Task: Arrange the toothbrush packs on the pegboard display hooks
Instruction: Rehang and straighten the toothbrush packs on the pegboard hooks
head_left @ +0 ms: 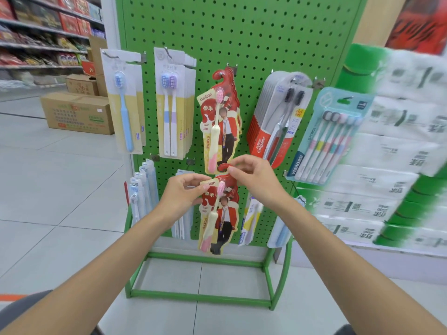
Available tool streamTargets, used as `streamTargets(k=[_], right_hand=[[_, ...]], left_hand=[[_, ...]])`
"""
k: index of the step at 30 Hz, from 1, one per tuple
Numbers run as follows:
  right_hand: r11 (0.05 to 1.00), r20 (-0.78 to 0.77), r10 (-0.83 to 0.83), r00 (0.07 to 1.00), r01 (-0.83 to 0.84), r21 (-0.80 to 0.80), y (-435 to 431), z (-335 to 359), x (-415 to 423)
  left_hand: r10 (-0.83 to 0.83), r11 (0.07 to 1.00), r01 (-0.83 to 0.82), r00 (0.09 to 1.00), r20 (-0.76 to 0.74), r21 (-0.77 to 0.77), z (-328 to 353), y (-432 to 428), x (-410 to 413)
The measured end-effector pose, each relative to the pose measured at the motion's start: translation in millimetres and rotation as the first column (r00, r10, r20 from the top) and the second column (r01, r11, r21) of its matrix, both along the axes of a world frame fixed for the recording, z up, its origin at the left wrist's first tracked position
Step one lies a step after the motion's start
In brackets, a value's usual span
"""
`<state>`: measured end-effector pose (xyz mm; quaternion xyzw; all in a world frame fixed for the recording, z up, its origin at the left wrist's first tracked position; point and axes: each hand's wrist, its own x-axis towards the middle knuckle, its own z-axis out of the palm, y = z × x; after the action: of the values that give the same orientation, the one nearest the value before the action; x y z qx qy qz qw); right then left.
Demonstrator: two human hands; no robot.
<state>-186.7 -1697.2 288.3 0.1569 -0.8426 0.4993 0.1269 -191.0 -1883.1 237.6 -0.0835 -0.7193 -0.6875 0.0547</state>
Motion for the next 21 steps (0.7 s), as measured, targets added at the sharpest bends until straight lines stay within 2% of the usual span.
streamTargets(k=[5, 8, 14, 18, 21], right_hand=[[0.986, -0.087, -0.111, 0.99, 0.121, 0.113, 8, 56, 6], [0.97, -0.157, -0.18, 0.971, 0.202, 0.135, 11, 97, 6], [0.932, -0.295, -0.258, 0.92, 0.318, 0.177, 12, 195, -12], [0.908, -0.324, -0.298, 0.898, 0.371, 0.193, 13, 252, -36], [0.893, -0.335, -0.344, 0.877, 0.416, 0.173, 18, 283, -60]], left_hand=[[0.026, 1.0, -0.026, 0.997, -0.069, 0.003, 46, 5, -2], [0.123, 0.984, -0.148, 0.967, -0.222, -0.1, 85, 7, -7], [0.23, 0.91, -0.359, 0.855, -0.465, -0.209, 154, 21, -31], [0.24, 0.875, -0.412, 0.826, -0.509, -0.256, 177, 26, -55], [0.225, 0.875, -0.395, 0.844, -0.487, -0.28, 185, 29, -71]])
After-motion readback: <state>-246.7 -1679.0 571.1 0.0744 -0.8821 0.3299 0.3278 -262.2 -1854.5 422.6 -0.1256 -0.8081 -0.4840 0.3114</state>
